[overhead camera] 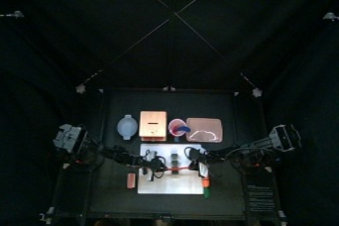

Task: Place sushi on board then cut the sushi with the knife then place the pieces on the plate
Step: Cut the sushi into 4 pieces

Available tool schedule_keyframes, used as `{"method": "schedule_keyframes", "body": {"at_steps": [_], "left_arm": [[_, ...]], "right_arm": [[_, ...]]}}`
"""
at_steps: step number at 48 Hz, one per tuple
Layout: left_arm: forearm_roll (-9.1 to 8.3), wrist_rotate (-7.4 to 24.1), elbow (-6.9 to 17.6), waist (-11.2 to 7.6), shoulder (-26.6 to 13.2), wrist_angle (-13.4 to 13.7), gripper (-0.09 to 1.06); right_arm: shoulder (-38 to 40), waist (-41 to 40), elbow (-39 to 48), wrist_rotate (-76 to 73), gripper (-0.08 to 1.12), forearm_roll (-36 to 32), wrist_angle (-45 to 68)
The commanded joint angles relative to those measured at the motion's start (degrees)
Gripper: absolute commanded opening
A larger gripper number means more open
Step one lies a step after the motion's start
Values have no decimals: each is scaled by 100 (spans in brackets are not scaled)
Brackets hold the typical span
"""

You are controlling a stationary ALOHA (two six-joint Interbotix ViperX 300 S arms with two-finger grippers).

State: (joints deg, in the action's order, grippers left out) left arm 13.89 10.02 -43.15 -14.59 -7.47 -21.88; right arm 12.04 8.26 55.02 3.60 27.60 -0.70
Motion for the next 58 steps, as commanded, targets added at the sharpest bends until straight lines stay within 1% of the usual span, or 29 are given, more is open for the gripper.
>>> {"method": "schedule_keyframes", "body": {"at_steps": [1, 29, 36, 44, 55, 58], "left_arm": [[0, 18, 141, -123, 44, -44, 44], [26, 18, 132, -123, 26, -44, 44], [18, 18, 141, -123, -35, -44, 44], [62, 18, 149, -114, -132, -44, 44], [62, 9, 149, -123, -220, -9, 44], [88, 9, 149, -123, -272, 0, 44]], "right_arm": [[62, -26, -79, -26, 39, 9, 26], [35, 9, -62, -26, 39, 70, 26], [0, 9, -70, -26, 39, 70, 26], [-62, 18, -70, -26, 39, 79, 26], [-229, 35, -88, -35, 39, 88, 26], [-299, 44, -88, -35, 39, 105, 26]]}}
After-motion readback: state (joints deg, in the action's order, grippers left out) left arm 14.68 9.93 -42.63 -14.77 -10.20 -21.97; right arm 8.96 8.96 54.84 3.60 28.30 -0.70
